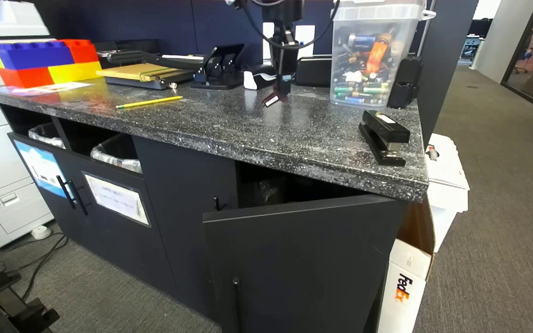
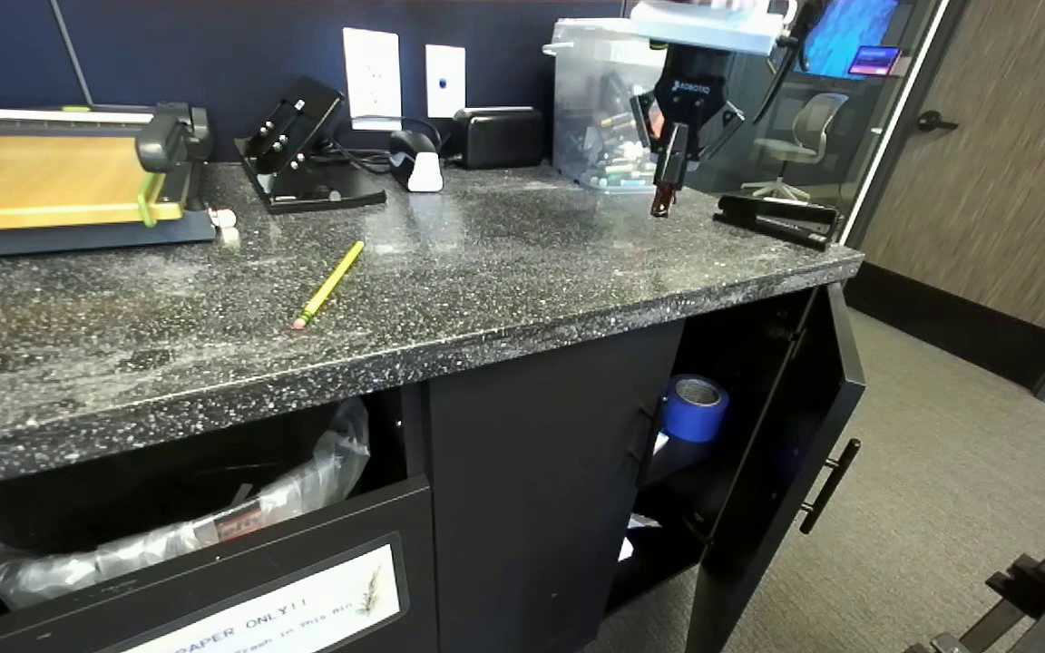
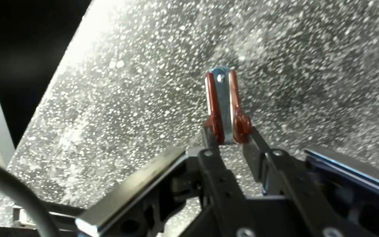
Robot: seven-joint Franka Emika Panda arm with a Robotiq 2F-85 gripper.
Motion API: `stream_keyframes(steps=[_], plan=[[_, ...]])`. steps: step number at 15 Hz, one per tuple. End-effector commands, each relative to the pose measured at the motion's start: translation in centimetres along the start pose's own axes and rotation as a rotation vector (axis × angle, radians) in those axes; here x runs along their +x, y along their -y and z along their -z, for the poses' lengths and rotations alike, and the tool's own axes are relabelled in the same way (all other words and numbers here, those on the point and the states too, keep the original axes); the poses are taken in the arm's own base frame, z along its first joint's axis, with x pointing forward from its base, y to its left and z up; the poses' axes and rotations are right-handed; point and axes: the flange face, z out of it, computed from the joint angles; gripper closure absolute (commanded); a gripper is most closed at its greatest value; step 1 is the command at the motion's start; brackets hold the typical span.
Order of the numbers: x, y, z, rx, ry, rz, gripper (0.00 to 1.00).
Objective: Move the staple remover to the right
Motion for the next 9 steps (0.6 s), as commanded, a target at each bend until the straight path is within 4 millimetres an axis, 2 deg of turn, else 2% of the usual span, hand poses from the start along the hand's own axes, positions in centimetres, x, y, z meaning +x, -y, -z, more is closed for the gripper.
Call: stream_keyframes(steps=[1, 4, 8, 9], plan=[[3.4, -2.9, -1.8, -0.007, -0.008, -0.119, 0.94], [5.8, -5.4, -3.8, -0.035, -0.022, -0.185, 0.94], [7.5, -7.2, -5.1, -0.044, -0.021, -0.238, 0.94], [7.6, -7.5, -5.1, -0.046, -0.017, -0.241, 0.55]])
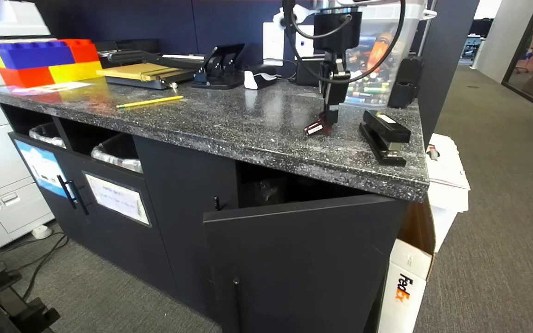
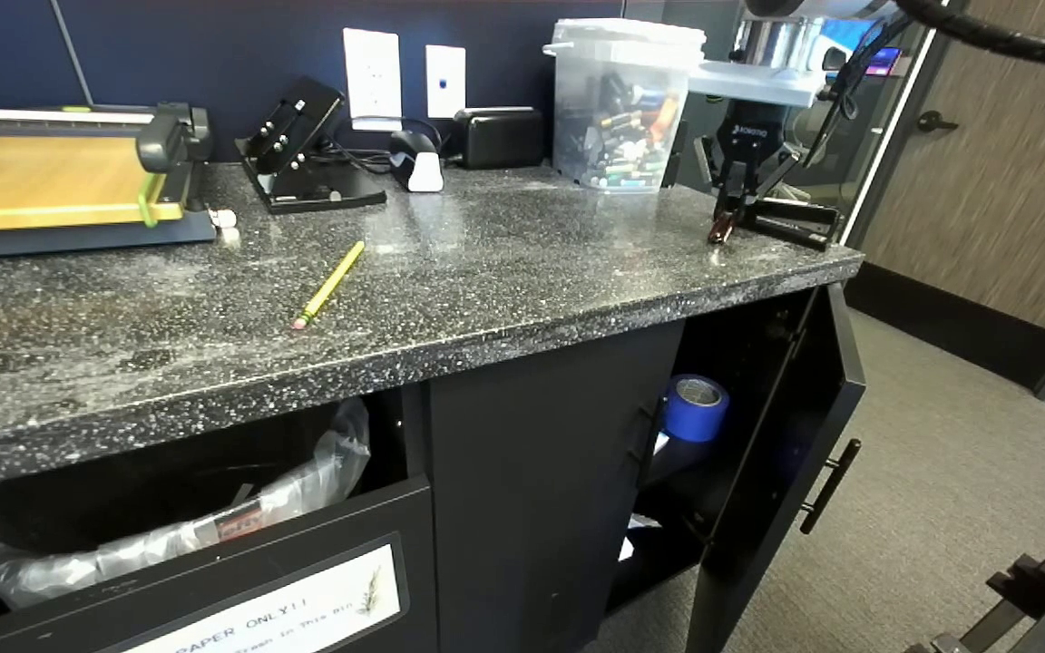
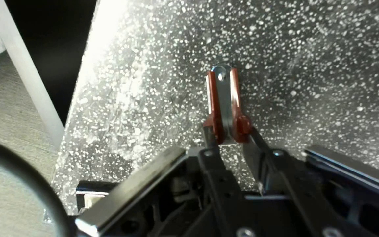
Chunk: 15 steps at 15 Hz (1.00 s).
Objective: Move the staple remover to the right
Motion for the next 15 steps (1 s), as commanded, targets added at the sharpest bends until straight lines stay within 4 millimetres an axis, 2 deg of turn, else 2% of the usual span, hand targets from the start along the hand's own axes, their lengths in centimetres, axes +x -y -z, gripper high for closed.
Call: stream_keyframes(steps=[1, 6, 7, 8, 10, 11, 12, 13, 15], plan=[[0.7, -0.5, -0.5, 0.009, 0.011, -0.03, 0.48], [0.4, -0.2, 1.6, 0.031, 0.027, -0.011, 0.13], [0.2, 0.1, 2.8, 0.052, 0.027, 0.004, 0.05], [0.0, 0.4, 3.8, 0.071, 0.028, 0.013, 0.01], [-1.7, 1.3, 7.9, 0.12, 0.079, 0.087, 0.0], [-0.4, 0.7, 4.0, 0.078, 0.029, 0.03, 0.0], [-0.7, 0.9, 5.3, 0.09, 0.028, 0.038, 0.0], [-0.8, 1.0, 5.5, 0.09, 0.027, 0.039, 0.0], [-0.7, 0.8, 4.5, 0.077, 0.032, 0.037, 0.0]])
